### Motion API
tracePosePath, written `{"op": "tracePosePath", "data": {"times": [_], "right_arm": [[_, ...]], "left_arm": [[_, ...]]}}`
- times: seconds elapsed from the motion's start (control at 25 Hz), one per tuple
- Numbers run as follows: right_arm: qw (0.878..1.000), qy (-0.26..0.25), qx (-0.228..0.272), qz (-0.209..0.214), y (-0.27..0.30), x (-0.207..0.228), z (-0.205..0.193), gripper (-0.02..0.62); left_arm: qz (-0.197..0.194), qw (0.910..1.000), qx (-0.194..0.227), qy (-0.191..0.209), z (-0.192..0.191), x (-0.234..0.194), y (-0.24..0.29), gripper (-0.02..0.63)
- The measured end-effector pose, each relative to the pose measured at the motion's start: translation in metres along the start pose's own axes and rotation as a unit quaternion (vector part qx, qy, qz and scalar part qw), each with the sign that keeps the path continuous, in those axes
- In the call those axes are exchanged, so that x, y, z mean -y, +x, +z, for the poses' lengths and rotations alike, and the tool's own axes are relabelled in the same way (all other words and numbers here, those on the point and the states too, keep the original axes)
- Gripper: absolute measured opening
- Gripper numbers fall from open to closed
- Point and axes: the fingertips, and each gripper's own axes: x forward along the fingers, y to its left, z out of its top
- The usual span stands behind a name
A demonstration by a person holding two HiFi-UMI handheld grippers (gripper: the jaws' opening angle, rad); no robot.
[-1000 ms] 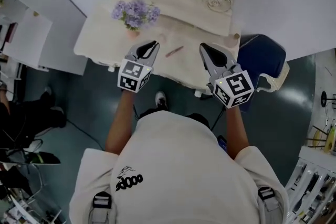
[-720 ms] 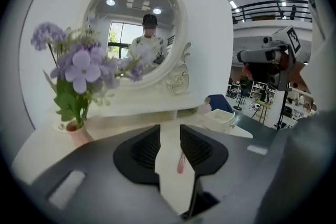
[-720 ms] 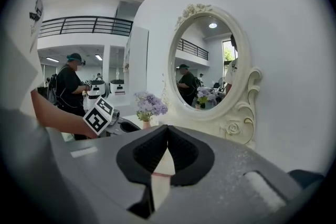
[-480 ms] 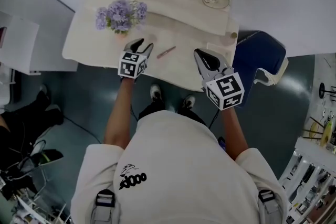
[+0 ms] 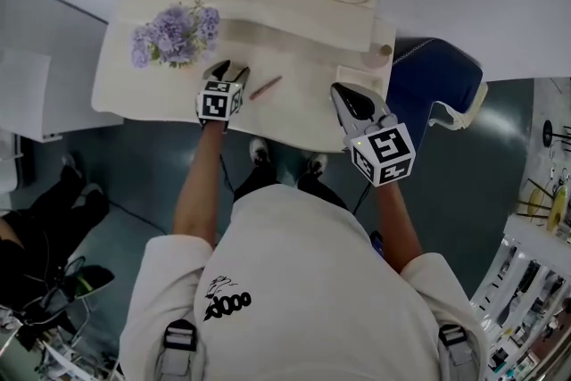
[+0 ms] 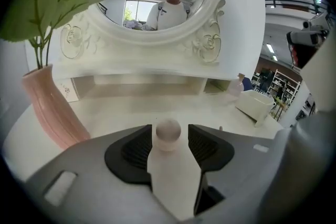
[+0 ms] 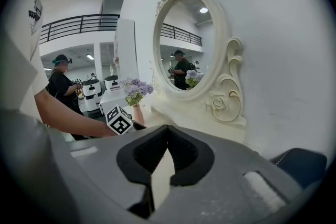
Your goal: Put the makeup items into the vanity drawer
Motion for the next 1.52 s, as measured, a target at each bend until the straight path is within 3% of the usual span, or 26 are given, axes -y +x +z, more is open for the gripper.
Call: {"op": "tracePosePath", "data": {"times": [0.2,0.44,0.72,0.96,1.28,1.52], "right_arm": [[0.999,0.02,-0.002,-0.026,-0.011,0.013,-0.007,0.005],[0.998,0.03,-0.001,-0.047,-0.032,0.023,-0.016,0.005],[0.995,0.05,0.006,-0.086,-0.066,0.04,-0.031,0.003],[0.988,0.077,0.012,-0.137,-0.104,0.055,-0.05,0.003],[0.972,0.117,0.003,-0.204,-0.163,0.076,-0.09,0.005],[0.954,0.157,-0.012,-0.255,-0.203,0.082,-0.126,0.003]], "left_arm": [[0.018,0.9992,-0.012,0.034,0.005,0.0,0.01,0.16],[0.014,0.9987,0.006,0.049,0.027,0.017,0.003,0.153],[-0.083,0.9919,0.049,0.083,0.089,0.099,-0.007,0.153],[-0.194,0.9666,0.044,0.162,0.114,0.207,0.002,0.153],[-0.25,0.9381,0.002,0.24,0.106,0.3,0.042,0.153],[-0.281,0.9059,-0.049,0.313,0.092,0.339,0.071,0.149]]}}
